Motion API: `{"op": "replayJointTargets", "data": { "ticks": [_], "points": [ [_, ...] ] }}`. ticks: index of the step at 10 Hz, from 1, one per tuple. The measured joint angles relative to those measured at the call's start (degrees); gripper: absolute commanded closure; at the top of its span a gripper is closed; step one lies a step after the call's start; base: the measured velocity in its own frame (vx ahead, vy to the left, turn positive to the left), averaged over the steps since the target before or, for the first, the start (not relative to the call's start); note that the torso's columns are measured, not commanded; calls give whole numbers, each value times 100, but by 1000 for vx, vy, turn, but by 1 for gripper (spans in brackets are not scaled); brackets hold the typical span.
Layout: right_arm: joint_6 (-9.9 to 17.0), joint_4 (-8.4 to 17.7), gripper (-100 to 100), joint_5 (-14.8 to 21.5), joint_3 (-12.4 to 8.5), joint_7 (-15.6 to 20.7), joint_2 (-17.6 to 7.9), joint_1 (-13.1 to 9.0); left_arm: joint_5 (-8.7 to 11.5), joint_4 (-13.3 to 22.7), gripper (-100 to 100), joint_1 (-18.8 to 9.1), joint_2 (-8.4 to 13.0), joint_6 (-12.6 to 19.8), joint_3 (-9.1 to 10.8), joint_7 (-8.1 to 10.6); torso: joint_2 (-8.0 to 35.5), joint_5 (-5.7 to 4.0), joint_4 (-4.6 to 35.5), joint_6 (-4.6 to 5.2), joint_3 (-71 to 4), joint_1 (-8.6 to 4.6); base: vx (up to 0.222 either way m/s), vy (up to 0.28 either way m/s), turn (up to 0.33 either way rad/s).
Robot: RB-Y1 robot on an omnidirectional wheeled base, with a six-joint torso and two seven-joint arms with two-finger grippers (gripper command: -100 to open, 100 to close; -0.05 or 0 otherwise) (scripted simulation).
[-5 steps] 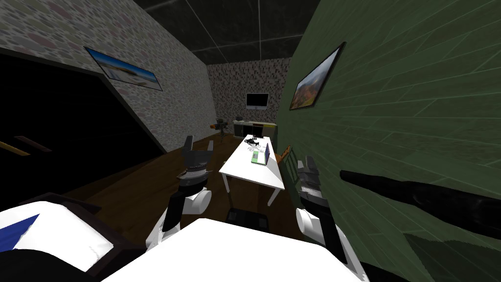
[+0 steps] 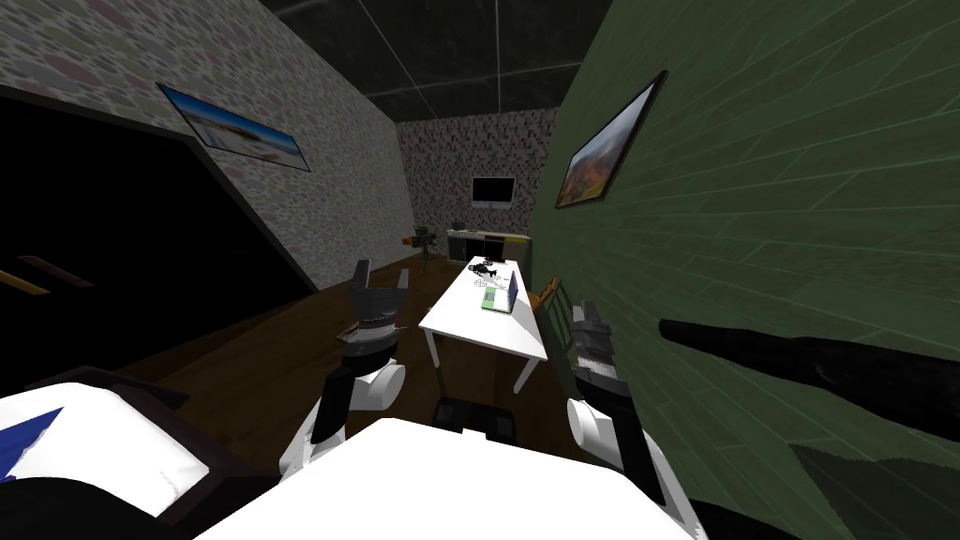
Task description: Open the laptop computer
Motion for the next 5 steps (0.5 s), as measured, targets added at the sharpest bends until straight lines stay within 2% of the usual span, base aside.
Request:
{"op": "replayJointTargets", "data": {
  "ticks": [4, 5],
  "points": [
    [0, 0, 0, 0, 0, 0, 0, 0, 0, 0, 0, 0, 0, 0, 0, 0, 1693, 0, 1692, 0, -3381, 0, 0, 0, 0],
    [0, -1, -100, 0, 0, 0, 0, 0, 0, 0, 0, 0, 0, 0, 0, 0, 2116, 0, 2114, 0, -4227, 0, 6, 12, 39]
  ]
}}
